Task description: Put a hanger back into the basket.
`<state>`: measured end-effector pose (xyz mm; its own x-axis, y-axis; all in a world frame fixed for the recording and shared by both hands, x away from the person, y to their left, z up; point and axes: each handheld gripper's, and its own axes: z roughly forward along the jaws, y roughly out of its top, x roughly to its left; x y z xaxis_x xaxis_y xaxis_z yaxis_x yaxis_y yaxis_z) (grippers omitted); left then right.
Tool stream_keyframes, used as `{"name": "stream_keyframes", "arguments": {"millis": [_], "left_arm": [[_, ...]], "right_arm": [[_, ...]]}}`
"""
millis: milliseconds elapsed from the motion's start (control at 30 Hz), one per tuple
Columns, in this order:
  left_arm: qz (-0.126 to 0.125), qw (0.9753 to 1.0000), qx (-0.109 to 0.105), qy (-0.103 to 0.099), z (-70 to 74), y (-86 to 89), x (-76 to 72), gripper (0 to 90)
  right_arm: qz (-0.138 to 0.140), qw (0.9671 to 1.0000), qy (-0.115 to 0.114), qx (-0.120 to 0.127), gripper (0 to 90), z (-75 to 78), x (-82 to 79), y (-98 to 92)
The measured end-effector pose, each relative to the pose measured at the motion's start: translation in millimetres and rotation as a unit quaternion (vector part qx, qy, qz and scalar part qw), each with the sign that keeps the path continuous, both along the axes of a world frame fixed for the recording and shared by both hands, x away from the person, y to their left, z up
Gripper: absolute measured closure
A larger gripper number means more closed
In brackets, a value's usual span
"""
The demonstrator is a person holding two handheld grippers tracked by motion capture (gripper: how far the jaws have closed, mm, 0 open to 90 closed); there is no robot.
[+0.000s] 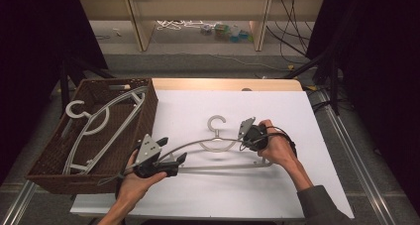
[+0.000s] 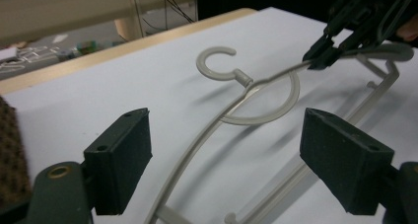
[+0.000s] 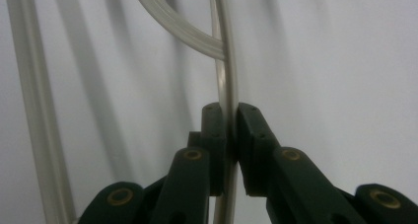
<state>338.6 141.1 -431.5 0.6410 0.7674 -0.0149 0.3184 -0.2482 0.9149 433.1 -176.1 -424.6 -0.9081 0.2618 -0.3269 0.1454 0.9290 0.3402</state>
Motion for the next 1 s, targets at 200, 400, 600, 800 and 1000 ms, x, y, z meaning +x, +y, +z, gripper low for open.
{"name": "stream_keyframes", "arguments": {"millis": [200,400,600,800,1000], "left_arm": [[-0.014,0.9993,0.028,0.021,-3.4,-20.7,20.2,19.3],[-0.015,0.998,0.051,0.035,1.9,-30.2,38.6,19.7],[-0.03,0.9957,0.073,0.05,-1.0,-41.7,50.0,20.0],[-0.051,0.9947,0.073,0.051,-0.2,-49.4,59.6,31.0],[-0.071,0.9921,0.092,0.048,0.4,-62.9,67.0,34.2]], "right_arm": [[0.009,0.9997,-0.022,-0.001,83.0,8.4,-7.7,-1.7],[0.017,0.9992,-0.037,0.002,82.9,16.0,-14.7,-0.3],[0.018,0.9988,-0.044,0.005,82.9,20.3,-20.1,0.7],[0.023,0.9982,-0.055,0.006,82.9,25.5,-26.7,0.6],[0.029,0.9975,-0.065,0.004,82.8,29.4,-30.3,2.1]]}}
